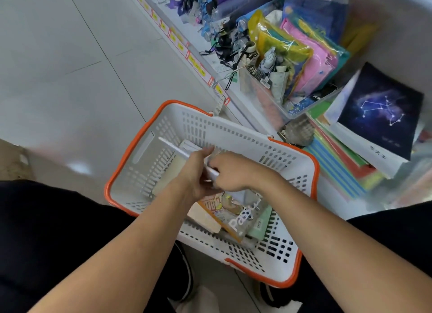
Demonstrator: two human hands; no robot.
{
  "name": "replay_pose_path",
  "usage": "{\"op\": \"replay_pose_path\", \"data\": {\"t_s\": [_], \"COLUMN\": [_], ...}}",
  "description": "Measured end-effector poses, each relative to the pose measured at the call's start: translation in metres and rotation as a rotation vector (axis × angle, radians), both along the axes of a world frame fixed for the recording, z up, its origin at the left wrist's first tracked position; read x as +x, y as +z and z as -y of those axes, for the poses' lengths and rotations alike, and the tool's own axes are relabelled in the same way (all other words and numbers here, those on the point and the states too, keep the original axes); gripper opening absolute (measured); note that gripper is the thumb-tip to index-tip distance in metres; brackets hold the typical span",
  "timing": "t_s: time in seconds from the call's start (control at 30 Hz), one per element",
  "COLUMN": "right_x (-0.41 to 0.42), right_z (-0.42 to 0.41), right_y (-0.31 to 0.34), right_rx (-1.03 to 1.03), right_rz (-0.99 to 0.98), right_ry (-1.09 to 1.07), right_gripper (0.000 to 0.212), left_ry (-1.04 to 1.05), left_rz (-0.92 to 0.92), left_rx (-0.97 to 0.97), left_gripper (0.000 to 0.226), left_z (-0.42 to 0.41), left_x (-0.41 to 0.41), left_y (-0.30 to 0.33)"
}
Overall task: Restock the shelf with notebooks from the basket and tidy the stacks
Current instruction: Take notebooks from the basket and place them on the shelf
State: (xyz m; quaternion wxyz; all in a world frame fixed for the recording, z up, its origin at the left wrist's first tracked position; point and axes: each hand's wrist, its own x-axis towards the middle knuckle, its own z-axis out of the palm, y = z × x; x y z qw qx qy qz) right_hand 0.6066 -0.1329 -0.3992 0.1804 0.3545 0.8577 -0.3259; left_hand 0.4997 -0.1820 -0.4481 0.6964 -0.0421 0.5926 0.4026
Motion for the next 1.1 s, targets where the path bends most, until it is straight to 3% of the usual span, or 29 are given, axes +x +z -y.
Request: {"op": "replay_pose_path", "data": {"t_s": [0.03, 0.1, 0.13, 0.17, 0.27, 0.3, 0.37, 0.43, 0.57, 0.73, 0.83, 0.93, 1.03, 1.1], "right_x": [-0.001, 0.008, 0.018, 0.030, 0.070, 0.081, 0.092, 0.095, 0.092, 0.088, 0.081, 0.071, 0.080, 0.098], "right_z": [0.004, -0.001, -0.008, -0.015, -0.022, -0.015, 0.003, 0.013, 0.016, -0.006, -0.022, -0.031, -0.045, -0.054], "right_y": [0.004, 0.003, -0.005, -0.019, -0.088, -0.111, -0.140, -0.163, -0.182, -0.155, -0.108, -0.039, 0.033, 0.077], "right_rx": [-0.128, -0.552, -0.669, -0.637, -0.084, -0.047, -0.158, -0.131, 0.031, -0.142, -0.144, -0.035, 0.151, 0.170], "right_rz": [-0.021, -0.018, 0.001, 0.021, 0.138, 0.177, 0.252, 0.282, 0.304, 0.341, 0.257, 0.092, -0.025, -0.135], "right_ry": [-0.037, -0.225, -0.313, -0.378, -0.609, -0.719, -0.808, -0.767, -0.789, -0.683, -0.477, -0.345, -0.310, -0.382], "right_gripper": [0.009, 0.031, 0.042, 0.046, 0.044, 0.061, 0.099, 0.114, 0.098, 0.049, 0.031, 0.035, 0.028, 0.027], "left_ry": [0.064, 0.083, 0.073, 0.079, 0.012, -0.019, -0.032, 0.000, 0.114, 0.109, 0.004, -0.031, -0.088, -0.093], "left_rz": [-0.115, -0.429, -0.551, -0.635, -0.864, -0.964, -1.083, -1.087, -1.012, -1.013, -1.089, -1.107, -1.082, -0.943], "left_rx": [0.013, -0.004, 0.007, 0.021, 0.009, -0.017, -0.036, -0.028, -0.055, -0.078, -0.105, -0.086, -0.011, 0.121], "left_gripper": [0.023, 0.024, 0.021, 0.028, 0.022, 0.019, 0.022, 0.030, 0.032, 0.031, 0.030, 0.033, 0.033, 0.037], "left_z": [0.000, 0.008, 0.013, 0.017, 0.028, 0.031, 0.039, 0.044, 0.046, 0.045, 0.043, 0.040, 0.039, 0.036], "left_x": [-0.001, -0.011, -0.016, -0.019, -0.019, -0.019, -0.027, -0.037, -0.043, -0.040, -0.041, -0.037, -0.035, -0.037], "left_y": [0.001, -0.007, -0.011, -0.010, -0.002, 0.001, 0.002, -0.002, -0.007, -0.007, -0.005, 0.006, 0.021, 0.034]}}
